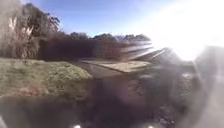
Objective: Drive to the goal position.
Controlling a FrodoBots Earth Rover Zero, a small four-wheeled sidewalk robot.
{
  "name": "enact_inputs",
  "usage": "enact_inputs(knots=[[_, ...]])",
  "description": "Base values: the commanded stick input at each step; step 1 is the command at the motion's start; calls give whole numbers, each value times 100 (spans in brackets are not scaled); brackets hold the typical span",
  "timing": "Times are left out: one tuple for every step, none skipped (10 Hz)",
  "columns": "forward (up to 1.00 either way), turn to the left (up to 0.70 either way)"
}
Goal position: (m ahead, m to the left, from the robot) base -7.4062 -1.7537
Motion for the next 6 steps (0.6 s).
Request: enact_inputs(knots=[[0,-70],[0,-70],[0,-70],[0,-70],[0,-70],[0,0]])
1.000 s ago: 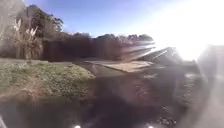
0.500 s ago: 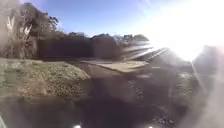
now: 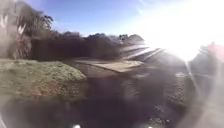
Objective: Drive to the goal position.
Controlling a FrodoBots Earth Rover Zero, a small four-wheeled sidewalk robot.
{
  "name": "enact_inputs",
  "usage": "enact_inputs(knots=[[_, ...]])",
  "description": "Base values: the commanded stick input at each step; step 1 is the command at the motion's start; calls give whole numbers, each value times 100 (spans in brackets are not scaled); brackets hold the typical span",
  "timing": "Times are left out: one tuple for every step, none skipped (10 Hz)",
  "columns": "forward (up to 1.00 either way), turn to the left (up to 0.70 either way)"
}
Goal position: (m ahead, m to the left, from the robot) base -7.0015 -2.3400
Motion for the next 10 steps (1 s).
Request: enact_inputs(knots=[[0,0],[0,0],[0,0],[0,0],[0,0],[0,0],[0,0],[0,0],[0,-54],[0,-62]])
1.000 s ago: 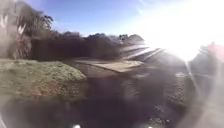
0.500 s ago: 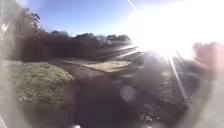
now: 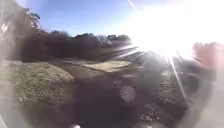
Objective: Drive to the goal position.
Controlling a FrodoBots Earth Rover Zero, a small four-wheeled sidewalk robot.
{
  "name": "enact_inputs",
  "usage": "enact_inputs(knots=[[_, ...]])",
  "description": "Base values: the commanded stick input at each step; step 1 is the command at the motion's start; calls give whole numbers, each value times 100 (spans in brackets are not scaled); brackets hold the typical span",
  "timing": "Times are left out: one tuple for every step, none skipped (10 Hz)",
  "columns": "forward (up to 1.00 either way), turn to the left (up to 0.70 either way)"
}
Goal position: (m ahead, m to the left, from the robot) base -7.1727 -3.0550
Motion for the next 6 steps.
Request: enact_inputs(knots=[[0,-70],[0,-70],[0,-70],[0,-70],[0,-70],[0,-70]])
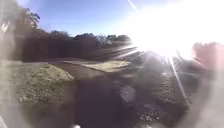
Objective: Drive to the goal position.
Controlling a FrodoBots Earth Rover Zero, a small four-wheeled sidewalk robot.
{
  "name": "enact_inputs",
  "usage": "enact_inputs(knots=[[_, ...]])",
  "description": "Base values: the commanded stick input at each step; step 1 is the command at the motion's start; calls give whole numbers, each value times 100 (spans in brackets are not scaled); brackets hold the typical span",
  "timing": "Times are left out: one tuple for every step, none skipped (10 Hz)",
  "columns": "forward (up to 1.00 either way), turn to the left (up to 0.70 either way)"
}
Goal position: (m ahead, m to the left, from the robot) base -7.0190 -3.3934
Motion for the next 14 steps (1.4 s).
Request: enact_inputs(knots=[[0,-70],[0,-70],[0,-70],[0,-70],[0,-70],[0,-70],[0,-70],[0,-70],[0,-70],[0,-70],[0,-70],[0,-70],[0,-70],[0,-70]])
